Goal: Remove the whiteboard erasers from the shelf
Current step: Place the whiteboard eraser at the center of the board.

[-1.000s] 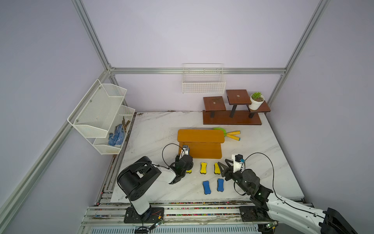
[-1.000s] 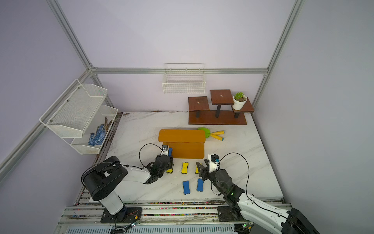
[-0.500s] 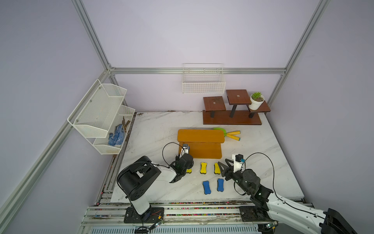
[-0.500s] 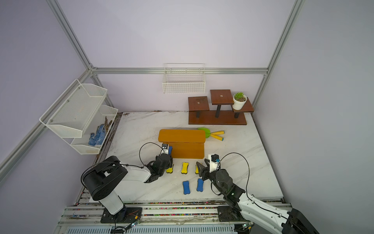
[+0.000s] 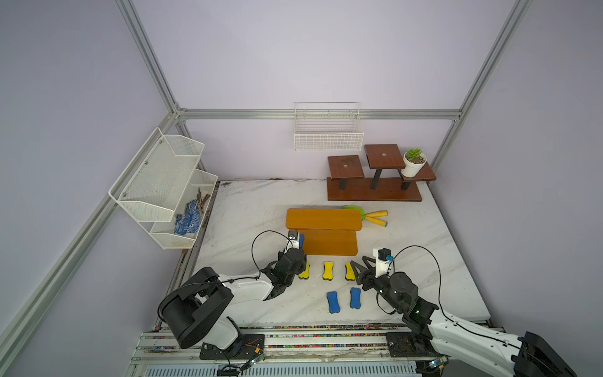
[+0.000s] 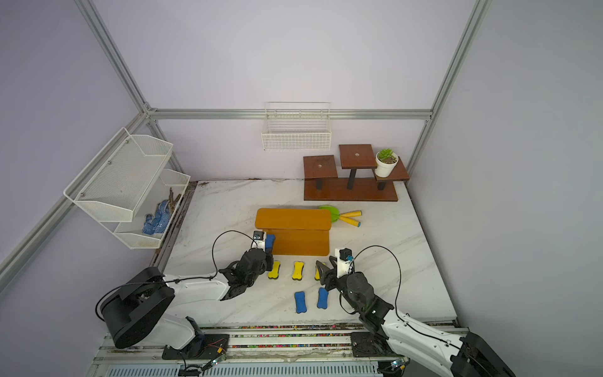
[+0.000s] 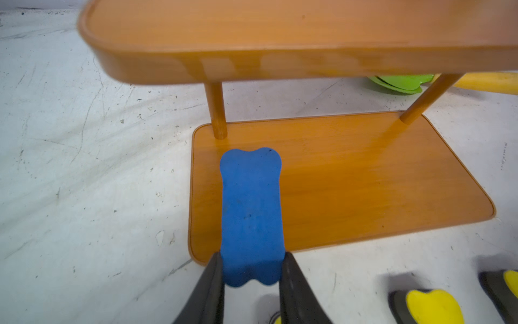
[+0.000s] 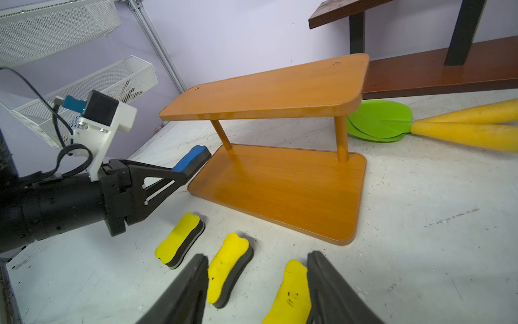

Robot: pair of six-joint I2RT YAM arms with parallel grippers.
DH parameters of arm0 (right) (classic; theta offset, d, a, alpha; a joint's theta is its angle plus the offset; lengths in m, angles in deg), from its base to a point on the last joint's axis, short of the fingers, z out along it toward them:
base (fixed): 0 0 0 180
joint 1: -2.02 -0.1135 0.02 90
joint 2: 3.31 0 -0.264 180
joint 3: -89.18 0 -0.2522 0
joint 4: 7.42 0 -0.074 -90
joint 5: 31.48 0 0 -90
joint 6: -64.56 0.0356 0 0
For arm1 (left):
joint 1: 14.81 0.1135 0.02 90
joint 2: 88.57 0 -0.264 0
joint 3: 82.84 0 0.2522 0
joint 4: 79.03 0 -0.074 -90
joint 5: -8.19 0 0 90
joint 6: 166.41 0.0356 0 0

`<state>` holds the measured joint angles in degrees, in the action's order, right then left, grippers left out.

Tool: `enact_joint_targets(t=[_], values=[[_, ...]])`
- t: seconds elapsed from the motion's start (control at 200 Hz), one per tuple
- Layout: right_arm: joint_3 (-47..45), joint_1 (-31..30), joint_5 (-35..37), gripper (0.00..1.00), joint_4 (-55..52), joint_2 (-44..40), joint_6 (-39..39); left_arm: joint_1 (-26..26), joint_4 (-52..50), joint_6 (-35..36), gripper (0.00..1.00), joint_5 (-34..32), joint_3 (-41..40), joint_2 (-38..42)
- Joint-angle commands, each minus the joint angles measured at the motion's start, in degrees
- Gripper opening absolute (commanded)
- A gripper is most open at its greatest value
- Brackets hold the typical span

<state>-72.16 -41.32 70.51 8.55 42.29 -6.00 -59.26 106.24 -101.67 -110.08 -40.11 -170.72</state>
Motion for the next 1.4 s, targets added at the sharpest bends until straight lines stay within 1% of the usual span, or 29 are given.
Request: enact_joint_targets(t=[0.0,0.14,0.205,0.275,0.37,0.425,0.495,0.595,0.645,0.755,0.915,1.01,1.235,1.395], values=[[-0.6,0.44,-0.18,0.61,3.82,0.44,0.34,-1.03,-5.79,-3.38,0.0,1.55,-1.21,6.42],[-0.46,0.61,0.41,0.61,5.01,-0.02,0.33,-4.71,-17.06,-9.8,0.0,-0.81,-2.79,16.04],[-0.12,0.7,0.6,0.61,5.04,-0.37,0.27,-7.47,-22.5,-13.26,0.0,-2.18,-3.39,20.89],[0.16,0.87,0.7,0.61,4.72,-1.29,0.33,-11.05,-29.05,-17.99,0.0,-4.16,-3.52,25.71],[1.26,1.05,1.12,0.61,2.8,-2.7,0.17,-17.67,-39.53,-25.78,0.0,-8.11,-2.43,29.95],[1.68,1.12,1.18,0.61,1.96,-3.73,-0.08,-21.88,-44.11,-30.97,0.0,-10.07,-2.04,30.79],[1.9,1.22,1.19,0.61,0.94,-5.81,-0.19,-27.37,-49.47,-37.97,0.0,-12.11,-1.3,29.75],[1.97,1.32,1.45,0.61,-0.12,-8.36,-0.52,-34.76,-53.71,-46.24,0.0,-14.12,0.32,25.23],[2.0,1.36,1.31,0.61,-0.58,-9.33,-0.8,-36.78,-56.03,-49.16,0.0,-14.45,1.82,21.95],[1.71,1.33,0.74,0.61,-1.39,-11.41,-0.68,-37.67,-57.98,-51.59,0.0,-13.7,4.19,17.75],[1.16,1.4,1.27,0.61,-2.93,-14.65,-0.72,-37.62,-56.9,-53.55,0.0,-12.36,3.47,16.48],[0.82,1.37,1.37,0.61,-2.72,-15.02,-0.72,-37.56,-55.4,-53.32,0.0,-11.71,2.76,16.48],[1.16,1.45,0.58,0.61,-0.28,-11.75,-0.98,-37.51,-52.84,-51.12,0.0,-7.44,3.72,14.03],[1.07,1.42,1.09,0.6,-0.47,-12.58,-1.16,-37.55,-50.57,-50.19,0.0,-5.39,3.64,12.6]])
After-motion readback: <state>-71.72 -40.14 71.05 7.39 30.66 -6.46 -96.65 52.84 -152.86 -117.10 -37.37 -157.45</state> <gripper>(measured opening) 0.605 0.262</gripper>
